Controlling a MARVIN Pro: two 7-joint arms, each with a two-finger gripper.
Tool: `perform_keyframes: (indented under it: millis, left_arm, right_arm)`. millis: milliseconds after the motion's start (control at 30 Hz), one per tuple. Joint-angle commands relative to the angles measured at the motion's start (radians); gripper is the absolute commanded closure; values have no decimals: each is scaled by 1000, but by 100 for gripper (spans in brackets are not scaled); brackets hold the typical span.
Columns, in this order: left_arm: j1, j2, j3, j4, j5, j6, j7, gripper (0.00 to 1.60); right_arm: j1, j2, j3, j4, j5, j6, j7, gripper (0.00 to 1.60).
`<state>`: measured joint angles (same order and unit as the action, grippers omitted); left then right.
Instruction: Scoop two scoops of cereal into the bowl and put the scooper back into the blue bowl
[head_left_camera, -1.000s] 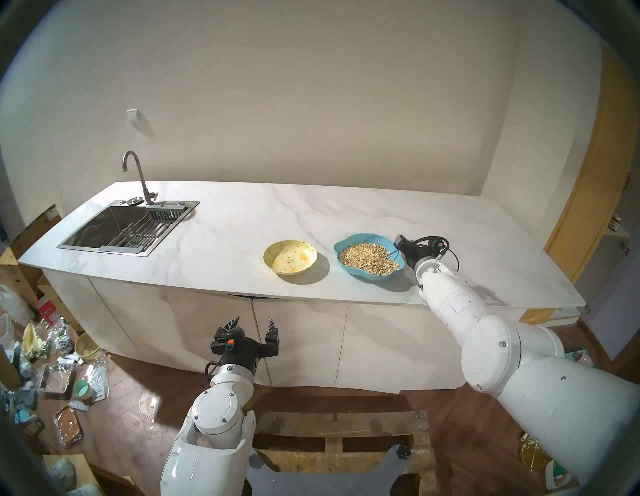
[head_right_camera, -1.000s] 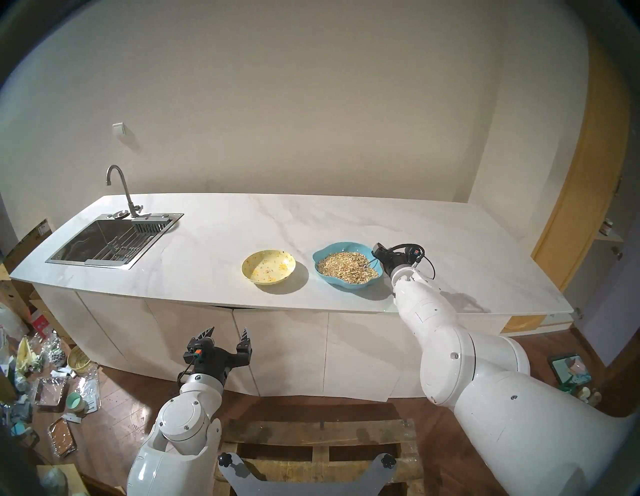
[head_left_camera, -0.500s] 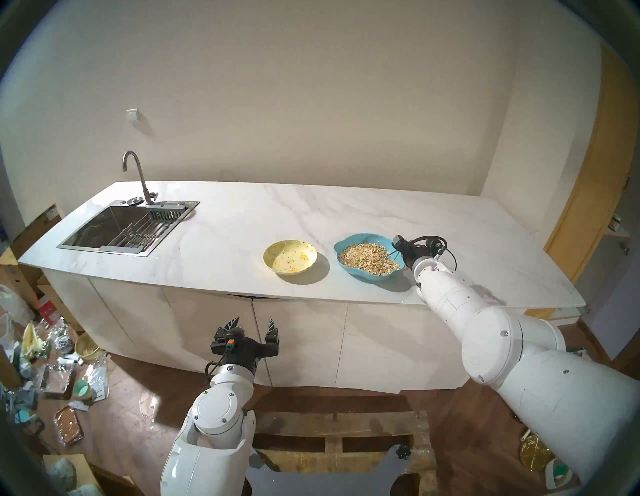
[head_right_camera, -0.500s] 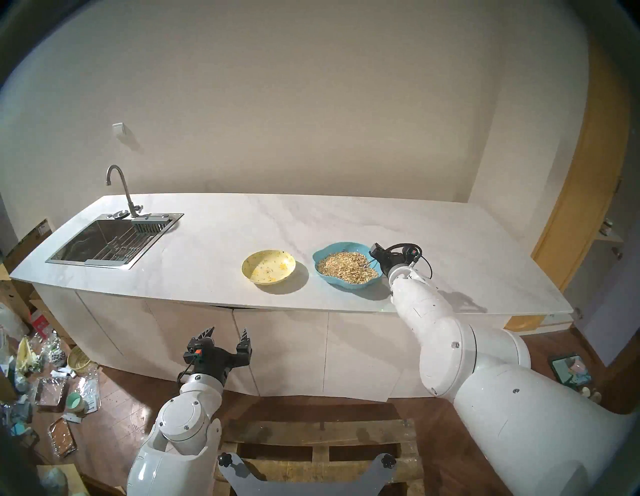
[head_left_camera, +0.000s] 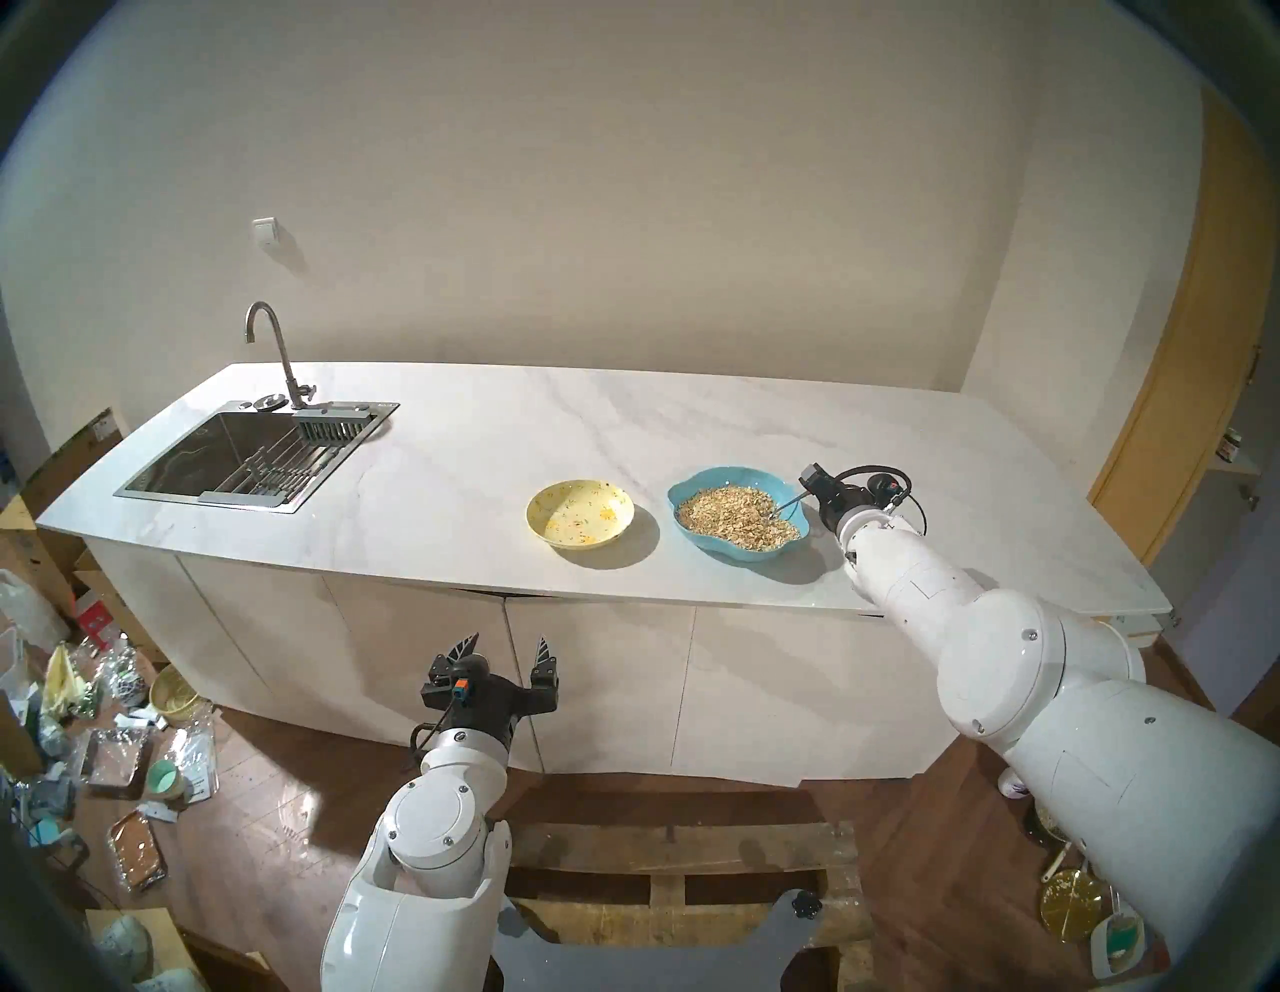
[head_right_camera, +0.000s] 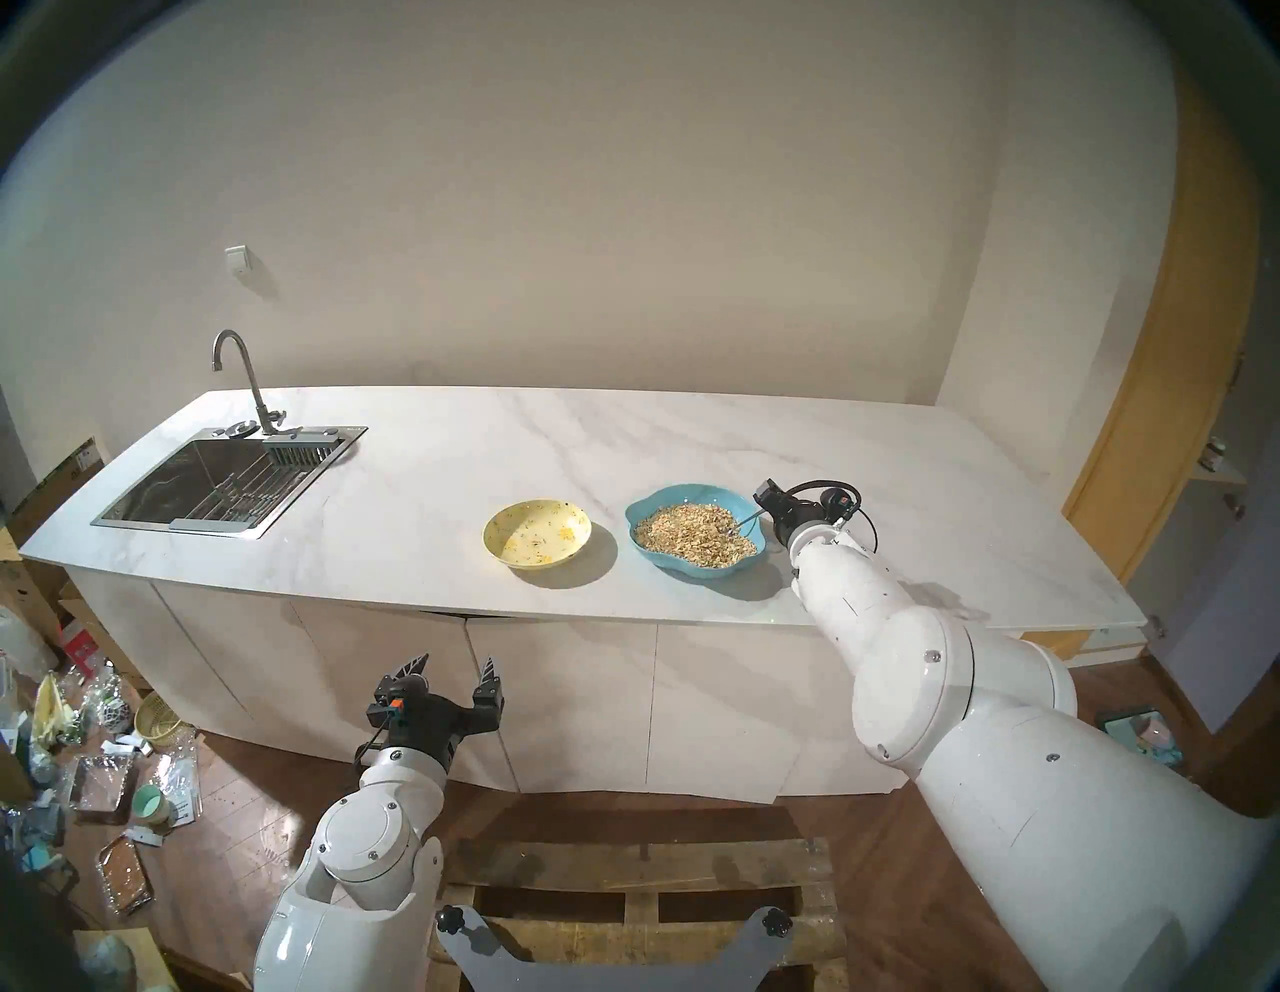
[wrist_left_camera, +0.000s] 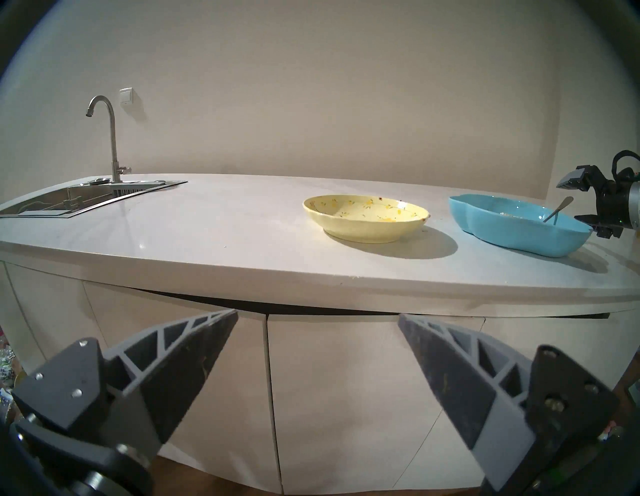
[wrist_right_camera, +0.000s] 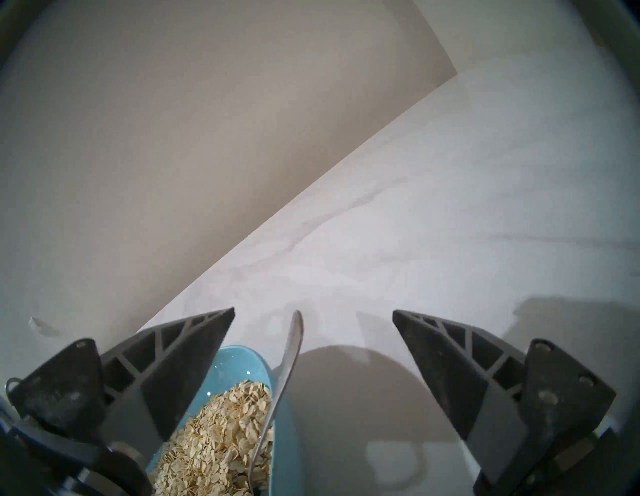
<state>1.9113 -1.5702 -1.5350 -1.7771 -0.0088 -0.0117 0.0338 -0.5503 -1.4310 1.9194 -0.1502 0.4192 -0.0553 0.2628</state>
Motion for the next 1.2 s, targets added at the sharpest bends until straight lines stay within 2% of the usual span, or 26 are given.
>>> perform_keyframes:
  millis: [0, 500, 567, 600, 633, 1167]
  left_arm:
    - [-5, 0, 3, -25, -1, -6, -4, 0]
    - [-5, 0, 3, -25, -1, -6, -4, 0]
    - [-5, 0, 3, -25, -1, -6, -3, 0]
    - [-5, 0, 3, -25, -1, -6, -3, 0]
    - [-5, 0, 3, -25, -1, -6, -3, 0]
    - [-5, 0, 3, -25, -1, -6, -3, 0]
  right_arm:
    - [49, 4, 25, 5, 26, 28, 4, 0]
    - [61, -10, 50, 16, 31, 48, -16, 0]
    - [61, -10, 52, 17, 32, 49, -24, 102]
    - [61, -10, 53, 16, 31, 49, -25, 122]
    - [60, -10, 56, 17, 32, 50, -28, 160]
    - [57, -20, 57, 18, 24, 52, -41, 160]
